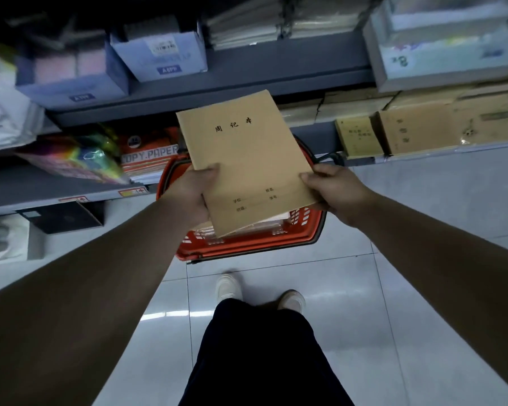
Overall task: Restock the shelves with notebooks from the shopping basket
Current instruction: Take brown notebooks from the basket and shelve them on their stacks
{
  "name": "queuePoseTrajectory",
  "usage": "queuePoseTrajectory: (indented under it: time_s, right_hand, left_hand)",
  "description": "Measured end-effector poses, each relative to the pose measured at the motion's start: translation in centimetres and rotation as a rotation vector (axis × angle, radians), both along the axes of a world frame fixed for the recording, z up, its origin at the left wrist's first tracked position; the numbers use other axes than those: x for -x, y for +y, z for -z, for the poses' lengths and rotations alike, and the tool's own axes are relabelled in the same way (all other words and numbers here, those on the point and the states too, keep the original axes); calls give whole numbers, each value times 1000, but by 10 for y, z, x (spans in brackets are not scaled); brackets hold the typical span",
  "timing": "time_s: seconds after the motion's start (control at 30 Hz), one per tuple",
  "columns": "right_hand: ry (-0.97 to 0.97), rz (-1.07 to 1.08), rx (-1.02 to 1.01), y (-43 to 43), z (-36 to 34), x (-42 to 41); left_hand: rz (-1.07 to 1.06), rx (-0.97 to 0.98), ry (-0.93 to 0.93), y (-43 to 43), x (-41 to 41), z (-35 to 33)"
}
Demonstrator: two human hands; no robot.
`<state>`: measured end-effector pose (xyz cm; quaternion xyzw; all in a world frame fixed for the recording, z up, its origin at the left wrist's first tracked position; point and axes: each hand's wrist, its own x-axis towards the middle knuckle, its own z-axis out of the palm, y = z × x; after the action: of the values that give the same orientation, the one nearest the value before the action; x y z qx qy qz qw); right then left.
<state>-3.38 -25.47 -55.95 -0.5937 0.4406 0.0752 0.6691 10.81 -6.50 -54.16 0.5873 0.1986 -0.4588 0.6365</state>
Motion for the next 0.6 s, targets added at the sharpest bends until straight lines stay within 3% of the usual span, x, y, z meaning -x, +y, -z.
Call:
queuePoseTrajectory:
  time_s: [0.27,0.6]
  right_hand:
    - [-66,-1,202,-1,-97,11]
    - [-154,109,189,-13,-207,20]
  left_hand:
    - [64,88,-106,-3,10,-91]
    - [84,199,-190,-3,33,-201]
